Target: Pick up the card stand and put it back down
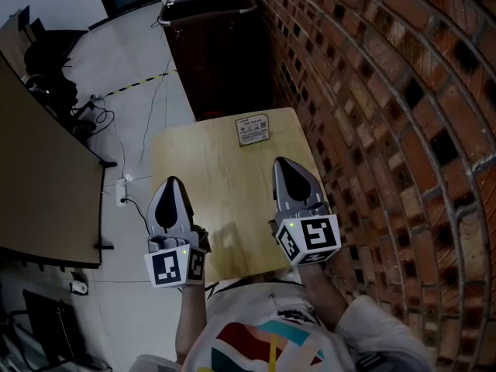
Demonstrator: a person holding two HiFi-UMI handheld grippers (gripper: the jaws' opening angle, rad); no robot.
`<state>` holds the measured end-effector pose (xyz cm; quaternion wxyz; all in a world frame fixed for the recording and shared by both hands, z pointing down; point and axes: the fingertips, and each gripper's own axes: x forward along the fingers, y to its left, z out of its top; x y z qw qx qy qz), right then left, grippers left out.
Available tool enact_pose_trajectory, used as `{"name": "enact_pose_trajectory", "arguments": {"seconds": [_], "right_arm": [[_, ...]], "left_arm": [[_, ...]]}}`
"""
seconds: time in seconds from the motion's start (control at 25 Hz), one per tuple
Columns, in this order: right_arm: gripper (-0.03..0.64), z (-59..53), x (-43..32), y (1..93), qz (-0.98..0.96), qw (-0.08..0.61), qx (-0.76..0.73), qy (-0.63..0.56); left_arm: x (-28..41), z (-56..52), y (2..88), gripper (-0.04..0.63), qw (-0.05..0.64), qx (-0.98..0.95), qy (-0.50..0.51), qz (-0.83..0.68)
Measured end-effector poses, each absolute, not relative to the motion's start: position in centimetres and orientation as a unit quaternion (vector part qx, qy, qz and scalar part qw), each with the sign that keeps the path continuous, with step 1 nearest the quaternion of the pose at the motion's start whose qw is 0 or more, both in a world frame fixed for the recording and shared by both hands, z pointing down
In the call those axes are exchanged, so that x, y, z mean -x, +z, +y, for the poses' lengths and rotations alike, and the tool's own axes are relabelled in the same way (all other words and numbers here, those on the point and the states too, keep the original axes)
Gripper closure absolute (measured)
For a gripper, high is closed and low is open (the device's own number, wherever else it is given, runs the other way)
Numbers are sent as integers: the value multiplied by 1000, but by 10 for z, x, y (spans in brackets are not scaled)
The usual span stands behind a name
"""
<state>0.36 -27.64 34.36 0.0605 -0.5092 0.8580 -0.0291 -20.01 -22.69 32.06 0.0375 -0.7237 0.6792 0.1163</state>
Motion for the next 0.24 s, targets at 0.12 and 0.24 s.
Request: {"name": "enact_pose_trajectory", "arguments": {"seconds": [0.12, 0.24], "right_arm": [[617, -275, -2, 343, 859, 59, 508, -27], [617, -275, 1, 343, 860, 59, 507, -27]], "left_arm": [[203, -227, 321, 591, 36, 722, 117, 681], [206, -227, 323, 591, 34, 721, 115, 682]]}}
